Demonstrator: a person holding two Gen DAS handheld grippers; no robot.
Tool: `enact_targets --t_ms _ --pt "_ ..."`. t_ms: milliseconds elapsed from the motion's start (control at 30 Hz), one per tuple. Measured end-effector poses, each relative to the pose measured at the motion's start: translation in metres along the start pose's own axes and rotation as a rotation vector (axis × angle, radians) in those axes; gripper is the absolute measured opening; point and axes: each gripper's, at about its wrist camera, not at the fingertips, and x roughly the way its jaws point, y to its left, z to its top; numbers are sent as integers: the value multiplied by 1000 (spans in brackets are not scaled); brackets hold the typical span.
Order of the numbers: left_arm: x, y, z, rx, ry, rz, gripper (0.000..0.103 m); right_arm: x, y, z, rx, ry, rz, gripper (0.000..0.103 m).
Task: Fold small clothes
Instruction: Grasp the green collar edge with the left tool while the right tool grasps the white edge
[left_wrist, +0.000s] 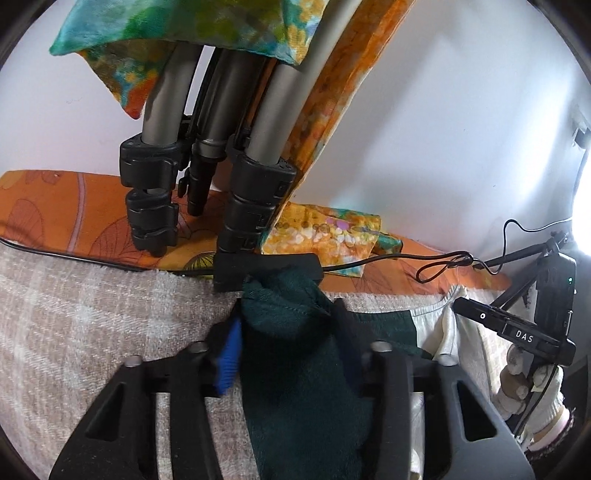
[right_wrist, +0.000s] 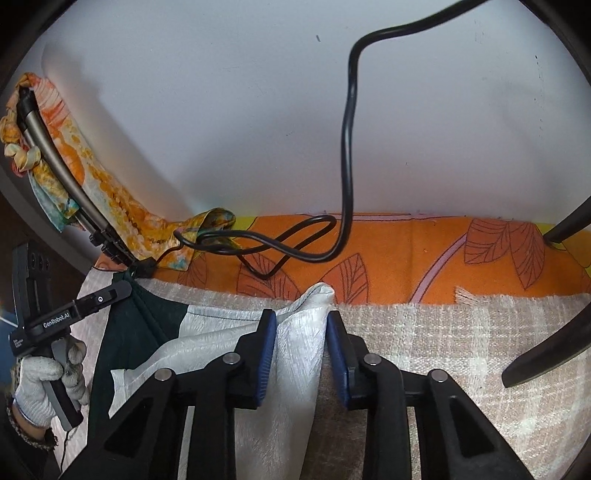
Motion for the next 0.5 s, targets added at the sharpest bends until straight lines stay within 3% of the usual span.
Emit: enact_targets --t_ms 167,233,500 --pt "5 -12 -3 54 1 5 7 0 3 1 -12 -6 -6 13" --pt "5 -17 -4 61 -11 0 6 -3 6 2 -22 -10 -4 5" --pt "-21 -30 -6 63 -47 -65 4 -38 14 8 -54 -65 38 2"
